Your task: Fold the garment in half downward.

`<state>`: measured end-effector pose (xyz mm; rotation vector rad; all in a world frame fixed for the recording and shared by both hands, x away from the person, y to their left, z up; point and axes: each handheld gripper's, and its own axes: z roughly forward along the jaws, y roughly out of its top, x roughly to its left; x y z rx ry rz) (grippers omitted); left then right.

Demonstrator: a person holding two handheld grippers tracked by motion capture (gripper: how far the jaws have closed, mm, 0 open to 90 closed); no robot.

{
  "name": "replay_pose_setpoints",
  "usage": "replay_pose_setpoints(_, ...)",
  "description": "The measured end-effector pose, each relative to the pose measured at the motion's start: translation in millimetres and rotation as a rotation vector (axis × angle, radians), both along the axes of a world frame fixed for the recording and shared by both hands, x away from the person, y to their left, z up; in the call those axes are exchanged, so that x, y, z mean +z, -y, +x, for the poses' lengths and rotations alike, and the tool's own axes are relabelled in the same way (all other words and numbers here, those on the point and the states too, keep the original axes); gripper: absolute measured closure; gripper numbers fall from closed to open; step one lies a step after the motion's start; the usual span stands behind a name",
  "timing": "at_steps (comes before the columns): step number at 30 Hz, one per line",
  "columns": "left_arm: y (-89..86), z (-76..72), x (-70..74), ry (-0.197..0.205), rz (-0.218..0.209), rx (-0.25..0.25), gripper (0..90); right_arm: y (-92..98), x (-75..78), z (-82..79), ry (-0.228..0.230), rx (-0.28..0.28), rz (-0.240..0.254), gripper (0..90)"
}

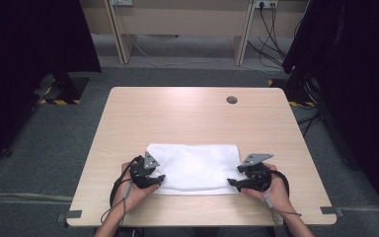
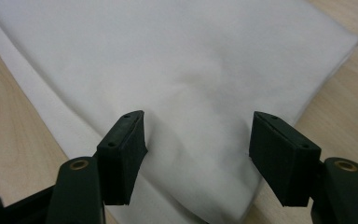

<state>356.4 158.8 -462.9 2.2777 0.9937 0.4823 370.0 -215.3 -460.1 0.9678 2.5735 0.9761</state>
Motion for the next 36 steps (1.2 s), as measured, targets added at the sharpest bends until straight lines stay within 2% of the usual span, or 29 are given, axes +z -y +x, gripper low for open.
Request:
replay_pose_setpoints(2, 0.9, -1.3, 1.1, 0.001, -0.007, -0.002, 44.9, 3.0, 2.4, -3.9, 0.002, -0.007, 0.003, 36.8)
replay_pose_setpoints(6, 4.9, -1.8, 2.3, 0.007, -0.014, -0.009, 44.6, 6.7, 3.3, -10.8, 0.009, -0.006, -0.027, 37.2)
replay_pose_setpoints(8, 7.2, -0.6, 0.6, -0.001, 0.003, -0.02, 44.9, 8.3, 1.1, -11.4, 0.006, -0.008, -0.041, 38.1)
replay_pose_setpoints(10, 8.3, 0.4, -1.1, -0.003, 0.0, -0.016, 45.5, 10.0, -4.5, -10.0, 0.0, -0.016, -0.052, 37.8)
replay_pose_setpoints(12, 8.0, 1.4, -0.8, -0.002, 0.006, -0.015, 45.6, 13.9, -6.6, -9.7, 0.004, -0.022, -0.022, 38.6)
replay_pose_setpoints(17, 6.9, 1.6, -0.1, -0.004, 0.013, -0.01, 46.0, 13.3, -6.4, -11.3, 0.001, -0.03, -0.019, 39.3)
replay_pose_setpoints(19, 4.8, 0.9, -0.2, -0.003, 0.01, -0.007, 46.0, 11.0, -2.8, -12.4, 0.032, -0.024, -0.007, 39.8)
replay_pose_setpoints(22, 3.9, 0.2, -0.4, -0.001, 0.005, -0.005, 45.7, 7.8, 9.2, -13.5, 0.062, -0.002, 0.036, 41.1)
replay_pose_setpoints(24, 4.0, 0.6, -0.4, 0.0, 0.005, -0.005, 44.8, 4.0, 11.8, -12.7, 0.052, 0.019, 0.03, 42.3)
replay_pose_setpoints(25, 3.9, 0.7, -0.3, 0.001, 0.005, -0.004, 44.1, 2.0, 10.2, -11.6, 0.033, 0.028, 0.021, 42.5)
replay_pose_setpoints(28, 3.0, 0.2, -0.6, 0.007, -0.008, -0.005, 42.9, -1.0, -1.4, -7.5, -0.012, 0.035, -0.019, 41.8)
replay_pose_setpoints(30, 2.8, -0.9, -0.3, 0.014, -0.021, -0.003, 41.0, 0.1, -5.8, -7.1, -0.01, 0.028, 0.001, 40.9)
replay_pose_setpoints(36, 5.9, -3.0, 9.5, 0.042, -0.044, -0.005, 33.2, -0.8, 2.4, -9.9, 0.006, 0.023, 0.011, 36.2)
